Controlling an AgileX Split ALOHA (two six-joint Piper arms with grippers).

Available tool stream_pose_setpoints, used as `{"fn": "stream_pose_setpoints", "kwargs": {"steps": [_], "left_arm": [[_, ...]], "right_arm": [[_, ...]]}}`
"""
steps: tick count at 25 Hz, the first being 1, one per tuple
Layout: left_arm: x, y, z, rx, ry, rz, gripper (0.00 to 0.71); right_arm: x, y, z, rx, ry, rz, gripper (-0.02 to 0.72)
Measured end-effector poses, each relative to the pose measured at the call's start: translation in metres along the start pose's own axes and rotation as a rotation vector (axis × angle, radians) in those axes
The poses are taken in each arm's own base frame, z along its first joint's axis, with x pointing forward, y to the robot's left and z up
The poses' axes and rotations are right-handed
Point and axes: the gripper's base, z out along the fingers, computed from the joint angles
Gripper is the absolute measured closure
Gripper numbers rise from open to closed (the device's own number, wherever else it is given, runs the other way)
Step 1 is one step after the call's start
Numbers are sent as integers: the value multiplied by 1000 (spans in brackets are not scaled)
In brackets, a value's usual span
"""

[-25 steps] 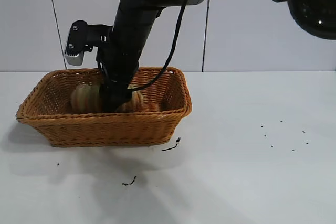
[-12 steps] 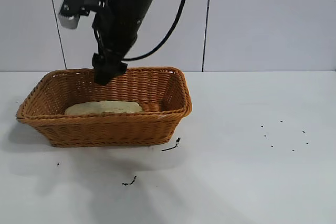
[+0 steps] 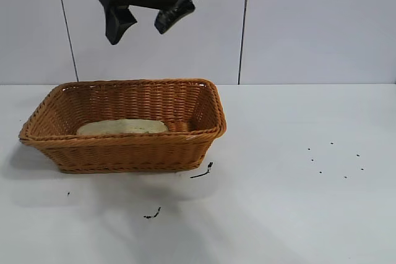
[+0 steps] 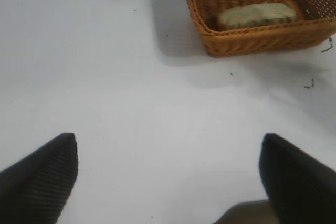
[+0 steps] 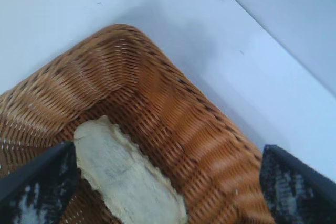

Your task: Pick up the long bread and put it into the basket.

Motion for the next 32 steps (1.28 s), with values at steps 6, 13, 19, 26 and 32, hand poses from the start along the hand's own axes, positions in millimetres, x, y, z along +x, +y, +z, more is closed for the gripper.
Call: {"fn": "stream_pose_setpoints", "kwargs": {"steps": [6,13,19,26,32], "left_arm": [[0,0,0,0,0,0,14],[0,0,0,0,0,0,14],[0,0,0,0,0,0,14],[0,0,0,0,0,0,14],[0,0,0,0,0,0,14]], "right_arm": [[7,-89,-13,147,60,116,64],[26,-177,-35,262,98,274,67],[40,-209,-46,292,143,351,67],[39,-206,-50,289,140,349,67],[47,-189,-92,289,132,348,67]]}}
